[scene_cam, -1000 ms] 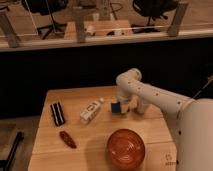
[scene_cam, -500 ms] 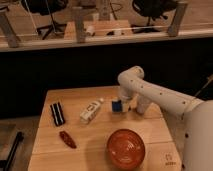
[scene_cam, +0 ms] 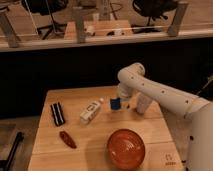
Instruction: Place the white sponge in the ceramic cup
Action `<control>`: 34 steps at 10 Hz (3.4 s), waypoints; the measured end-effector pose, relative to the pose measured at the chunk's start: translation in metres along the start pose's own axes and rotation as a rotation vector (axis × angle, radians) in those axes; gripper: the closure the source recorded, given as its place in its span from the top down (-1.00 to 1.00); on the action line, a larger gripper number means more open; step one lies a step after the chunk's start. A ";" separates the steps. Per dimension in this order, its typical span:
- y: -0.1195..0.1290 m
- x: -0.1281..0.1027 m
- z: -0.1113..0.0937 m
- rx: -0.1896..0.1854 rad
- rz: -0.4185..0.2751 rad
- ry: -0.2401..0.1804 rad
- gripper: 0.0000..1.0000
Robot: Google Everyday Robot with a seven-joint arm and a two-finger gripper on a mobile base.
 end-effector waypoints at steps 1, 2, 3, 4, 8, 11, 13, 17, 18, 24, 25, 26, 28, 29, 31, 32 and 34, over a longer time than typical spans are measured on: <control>-0.001 0.007 -0.009 0.010 0.013 -0.008 -0.97; 0.002 0.018 -0.016 0.017 0.028 -0.014 -0.97; 0.002 0.022 -0.020 0.022 0.034 -0.019 -0.97; 0.001 0.022 -0.022 0.026 0.036 -0.023 -0.97; -0.001 0.045 -0.060 0.058 0.071 -0.028 -0.97; 0.001 0.054 -0.068 0.079 0.101 -0.024 -0.97; 0.007 0.067 -0.068 0.075 0.126 -0.013 -0.97; 0.009 0.081 -0.078 0.081 0.157 0.001 -0.95; 0.011 0.082 -0.077 0.079 0.159 0.004 -0.84; 0.021 0.092 -0.078 0.077 0.180 0.014 -0.78; 0.022 0.094 -0.078 0.077 0.183 0.015 -0.71; 0.025 0.095 -0.078 0.076 0.186 0.015 -0.71; 0.026 0.096 -0.079 0.077 0.190 0.016 -0.71; 0.028 0.098 -0.080 0.077 0.192 0.017 -0.71; 0.031 0.099 -0.081 0.077 0.197 0.018 -0.56; 0.033 0.100 -0.081 0.077 0.201 0.018 -0.56; 0.034 0.101 -0.082 0.077 0.202 0.015 -0.37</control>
